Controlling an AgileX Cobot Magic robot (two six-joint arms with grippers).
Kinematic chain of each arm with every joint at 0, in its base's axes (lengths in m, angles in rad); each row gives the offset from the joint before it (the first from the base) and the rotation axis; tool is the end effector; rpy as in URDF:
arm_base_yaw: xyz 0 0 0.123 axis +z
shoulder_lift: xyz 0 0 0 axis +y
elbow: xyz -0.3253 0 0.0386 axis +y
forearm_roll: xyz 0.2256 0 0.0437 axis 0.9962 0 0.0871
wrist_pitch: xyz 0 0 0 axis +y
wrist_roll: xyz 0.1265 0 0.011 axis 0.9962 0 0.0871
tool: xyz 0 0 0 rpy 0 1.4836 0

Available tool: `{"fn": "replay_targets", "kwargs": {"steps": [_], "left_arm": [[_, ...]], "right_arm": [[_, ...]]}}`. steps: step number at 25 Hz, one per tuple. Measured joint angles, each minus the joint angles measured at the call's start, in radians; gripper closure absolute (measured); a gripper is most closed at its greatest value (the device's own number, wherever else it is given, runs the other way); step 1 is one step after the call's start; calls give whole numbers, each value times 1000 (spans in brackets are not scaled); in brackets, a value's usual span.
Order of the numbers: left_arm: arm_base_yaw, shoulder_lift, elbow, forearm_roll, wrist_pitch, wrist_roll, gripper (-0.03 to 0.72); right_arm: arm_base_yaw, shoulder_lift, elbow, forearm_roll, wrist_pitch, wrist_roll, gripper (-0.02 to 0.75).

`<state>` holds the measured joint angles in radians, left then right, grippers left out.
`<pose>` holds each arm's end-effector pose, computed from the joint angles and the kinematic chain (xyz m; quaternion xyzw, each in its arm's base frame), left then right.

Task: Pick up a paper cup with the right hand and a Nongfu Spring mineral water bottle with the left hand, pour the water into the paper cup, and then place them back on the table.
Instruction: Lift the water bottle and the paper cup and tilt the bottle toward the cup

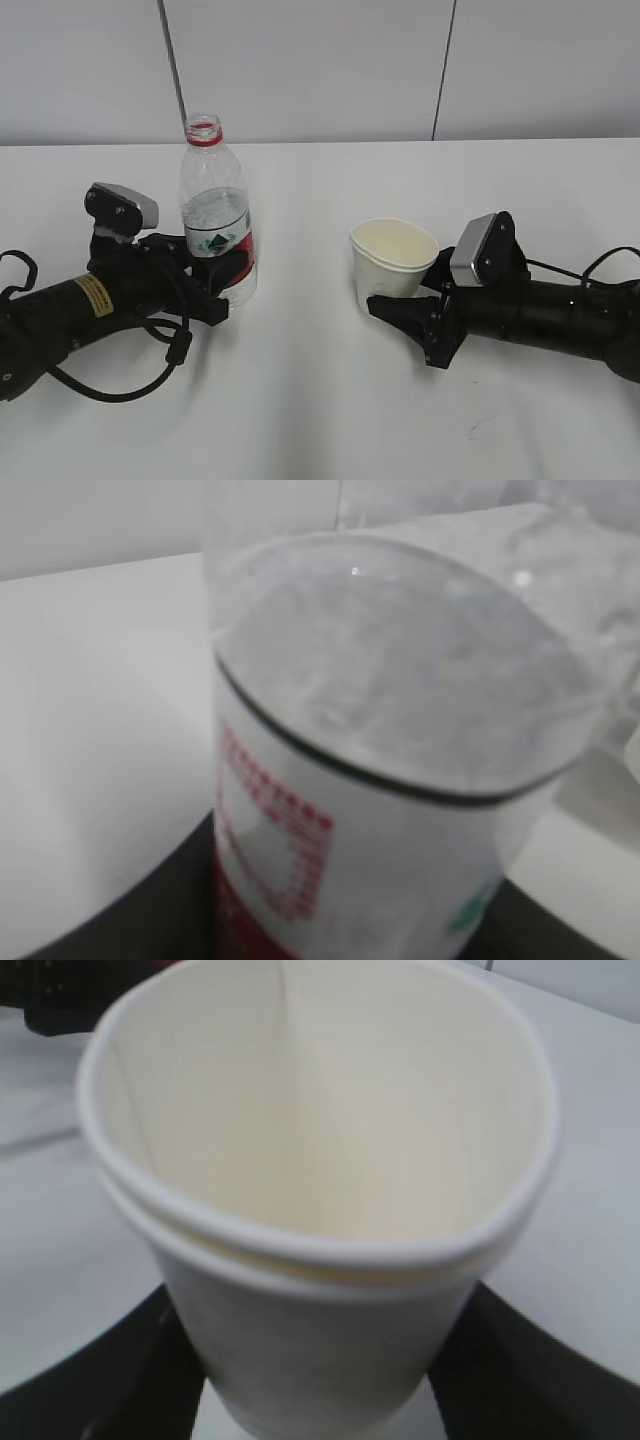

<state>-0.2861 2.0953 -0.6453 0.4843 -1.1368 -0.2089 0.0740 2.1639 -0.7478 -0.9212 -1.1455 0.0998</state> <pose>0.3472 -0.1580 0.1353 0.2435 0.7507 -0.2523 0.5600 0.3644 0.1194 0.1208 -0.3910 0.6939 0.2430 0.5537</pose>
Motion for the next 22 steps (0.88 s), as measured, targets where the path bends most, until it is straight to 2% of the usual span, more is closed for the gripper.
{"fn": "replay_targets", "kwargs": {"steps": [5,13,22], "left_arm": [[0,-13,0,17,18,28,363],[0,-153,1,25,224,143,366],[0,-224,1,16,272,359,367]], "right_arm": [[0,-27,0,-31,2,50,275],[0,-52,0,-121,2,73,275],[47,-52,-10,-135,2,75,276]]}}
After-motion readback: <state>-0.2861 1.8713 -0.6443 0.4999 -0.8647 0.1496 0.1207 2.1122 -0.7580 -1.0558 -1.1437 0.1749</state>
